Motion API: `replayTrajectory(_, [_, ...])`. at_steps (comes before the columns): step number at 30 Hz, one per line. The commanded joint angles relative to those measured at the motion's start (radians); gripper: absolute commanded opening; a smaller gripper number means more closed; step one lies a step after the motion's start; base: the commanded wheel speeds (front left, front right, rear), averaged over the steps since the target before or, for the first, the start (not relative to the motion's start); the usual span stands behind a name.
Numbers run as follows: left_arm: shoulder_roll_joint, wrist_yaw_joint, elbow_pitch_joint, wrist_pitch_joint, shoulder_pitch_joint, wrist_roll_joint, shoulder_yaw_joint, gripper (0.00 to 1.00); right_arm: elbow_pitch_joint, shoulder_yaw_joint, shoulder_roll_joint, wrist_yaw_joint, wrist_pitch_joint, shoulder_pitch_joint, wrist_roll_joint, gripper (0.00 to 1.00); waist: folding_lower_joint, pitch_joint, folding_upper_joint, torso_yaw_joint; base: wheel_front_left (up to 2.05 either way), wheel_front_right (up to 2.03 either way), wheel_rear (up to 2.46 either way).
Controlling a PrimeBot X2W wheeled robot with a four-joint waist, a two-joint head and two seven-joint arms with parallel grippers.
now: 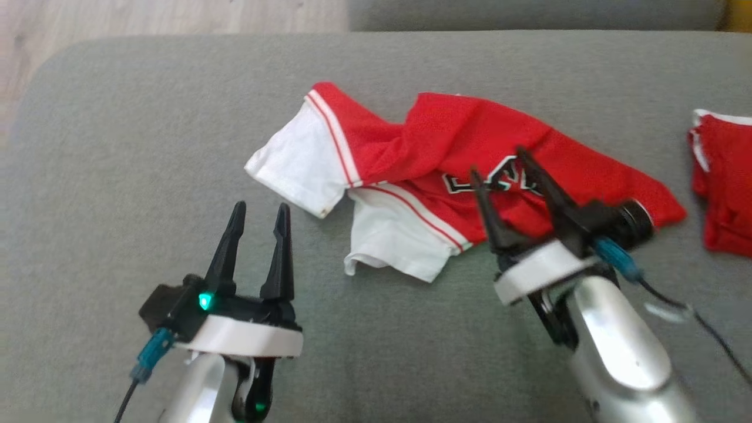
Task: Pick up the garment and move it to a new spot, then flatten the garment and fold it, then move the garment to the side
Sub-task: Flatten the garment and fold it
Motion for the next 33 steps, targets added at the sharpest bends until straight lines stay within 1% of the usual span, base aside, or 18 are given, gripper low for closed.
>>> replayTrajectory(1, [0.002, 0.002, -0.034, -0.010, -0.048, -0.011, 0.014, 1.00, 0.009, 0.077, -0.021, 0.007, 0.025, -0.080, -0.010, 1.00, -0.0001, 0.028, -0.0001, 0.040, 0.00, 0.00, 0.00])
replayTrajectory(3, [0.002, 0.003, -0.032, -0.010, -0.055, -0.019, 0.002, 1.00, 0.056, 0.148, -0.044, 0.007, 0.049, -0.137, -0.005, 1.00, -0.0001, 0.040, -0.0001, 0.064, 0.00, 0.00, 0.00])
replayTrajectory(4, [0.002, 0.003, -0.032, -0.010, -0.055, -0.019, 0.002, 1.00, 0.056, 0.148, -0.044, 0.007, 0.049, -0.137, -0.005, 1.00, -0.0001, 0.040, -0.0001, 0.064, 0.00, 0.00, 0.00])
replayTrajectory(10, [0.002, 0.012, -0.025, -0.010, -0.073, -0.040, -0.034, 1.00, 0.218, 0.397, -0.126, 0.007, 0.081, -0.300, 0.016, 1.00, -0.0001, 0.063, -0.0001, 0.134, 0.00, 0.00, 0.00])
replayTrajectory(12, [0.002, 0.014, -0.025, -0.010, -0.077, -0.047, -0.042, 1.00, 0.273, 0.462, -0.145, 0.007, 0.083, -0.344, 0.017, 1.00, -0.0001, 0.069, -0.0001, 0.156, 0.00, 0.00, 0.00])
replayTrajectory(14, [0.002, 0.017, -0.025, -0.010, -0.079, -0.054, -0.050, 1.00, 0.323, 0.512, -0.158, 0.007, 0.077, -0.385, 0.015, 1.00, -0.0001, 0.074, -0.0001, 0.176, 0.00, 0.00, 0.00])
replayTrajectory(18, [0.002, 0.023, -0.029, -0.010, -0.081, -0.065, -0.063, 1.00, 0.416, 0.562, -0.162, 0.007, 0.061, -0.449, 0.020, 1.00, -0.0001, 0.085, -0.0001, 0.209, 0.00, 0.00, 0.00])
replayTrajectory(19, [0.002, 0.024, -0.029, -0.010, -0.082, -0.067, -0.066, 1.00, 0.437, 0.570, -0.160, 0.007, 0.059, -0.464, 0.028, 0.00, -0.0001, 0.088, -0.0001, 0.217, 0.00, 0.00, 0.00])
replayTrajectory(22, [0.002, 0.028, -0.032, -0.010, -0.083, -0.074, -0.073, 1.00, 0.487, 0.556, -0.155, 0.007, 0.041, -0.513, 0.077, 0.00, -0.0001, 0.091, -0.0001, 0.234, 0.00, 0.00, 0.00])
replayTrajectory(26, [0.002, 0.031, -0.033, -0.010, -0.080, -0.077, -0.078, 1.00, 0.541, 0.476, -0.153, 0.007, 0.024, -0.591, 0.169, 0.00, -0.0001, 0.093, -0.0001, 0.246, 0.00, 0.00, 0.00])
replayTrajectory(30, [0.002, 0.032, -0.033, -0.010, -0.078, -0.078, -0.086, 1.00, 0.602, 0.387, -0.173, 0.007, 0.009, -0.699, 0.218, 0.00, -0.0001, 0.091, -0.0001, 0.252, 0.00, 0.00, 0.00])
replayTrajectory(33, [0.002, 0.034, -0.032, -0.010, -0.081, -0.079, -0.093, 1.00, 0.674, 0.301, -0.193, 0.007, -0.001, -0.787, 0.224, 0.00, -0.0001, 0.091, -0.0001, 0.254, 0.00, 0.00, 0.00])
